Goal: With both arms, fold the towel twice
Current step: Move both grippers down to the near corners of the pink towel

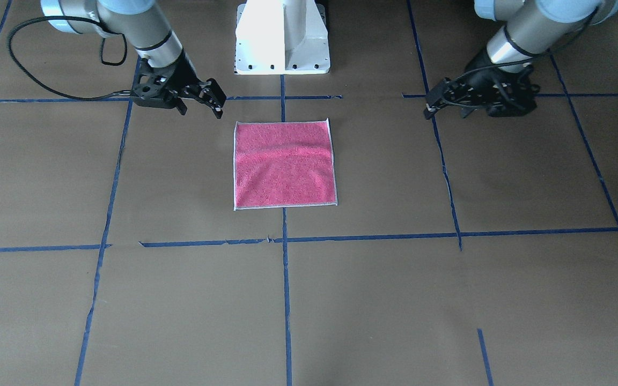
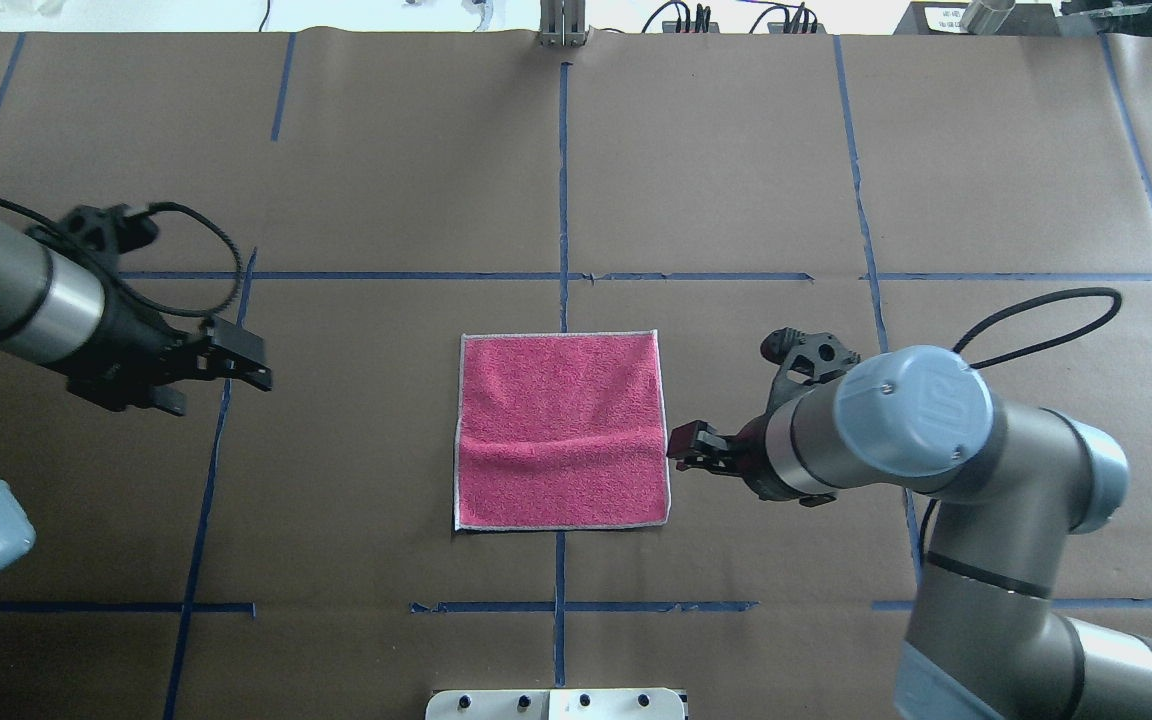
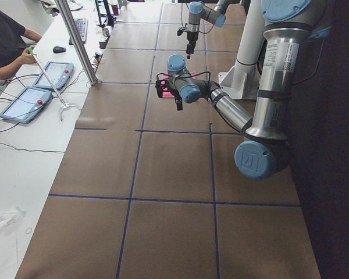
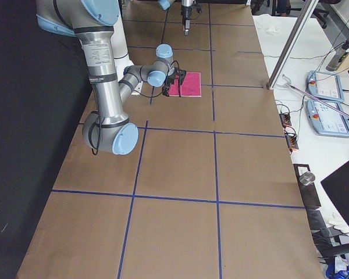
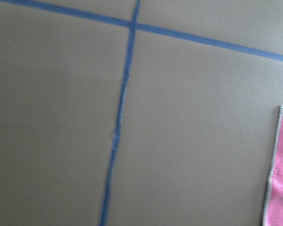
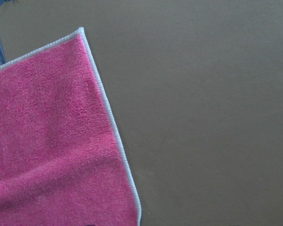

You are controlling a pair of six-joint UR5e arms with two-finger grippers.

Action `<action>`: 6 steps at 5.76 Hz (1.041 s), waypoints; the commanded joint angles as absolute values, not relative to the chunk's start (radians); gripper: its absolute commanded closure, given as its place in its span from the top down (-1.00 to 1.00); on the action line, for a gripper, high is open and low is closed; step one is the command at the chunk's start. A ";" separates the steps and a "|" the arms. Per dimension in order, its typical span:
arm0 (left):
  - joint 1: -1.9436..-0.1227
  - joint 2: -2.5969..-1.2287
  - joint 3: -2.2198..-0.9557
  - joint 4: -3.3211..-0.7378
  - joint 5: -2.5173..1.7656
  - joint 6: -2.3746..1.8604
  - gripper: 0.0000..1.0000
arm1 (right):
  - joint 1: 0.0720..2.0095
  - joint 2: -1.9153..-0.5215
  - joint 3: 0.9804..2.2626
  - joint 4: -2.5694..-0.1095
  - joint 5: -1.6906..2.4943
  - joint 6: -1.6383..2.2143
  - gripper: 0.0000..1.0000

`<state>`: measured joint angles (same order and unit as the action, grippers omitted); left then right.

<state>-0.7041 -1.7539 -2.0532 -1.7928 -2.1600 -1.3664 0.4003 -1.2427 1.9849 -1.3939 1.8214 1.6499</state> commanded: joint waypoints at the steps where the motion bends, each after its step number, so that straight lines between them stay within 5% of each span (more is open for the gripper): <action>1: -0.524 -1.914 -2.046 -1.642 -1.993 -1.468 1.00 | 0.327 -1.151 1.919 -1.463 1.735 1.739 0.85; 6: -0.463 -1.959 -2.010 -1.631 -1.936 -1.534 1.00 | 0.299 -1.109 1.818 -1.471 1.703 1.778 0.48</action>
<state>-0.4641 -1.9583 -2.0100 -1.6308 -1.9363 -1.5331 0.3024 -1.1104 1.8288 -1.4706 1.7035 1.7788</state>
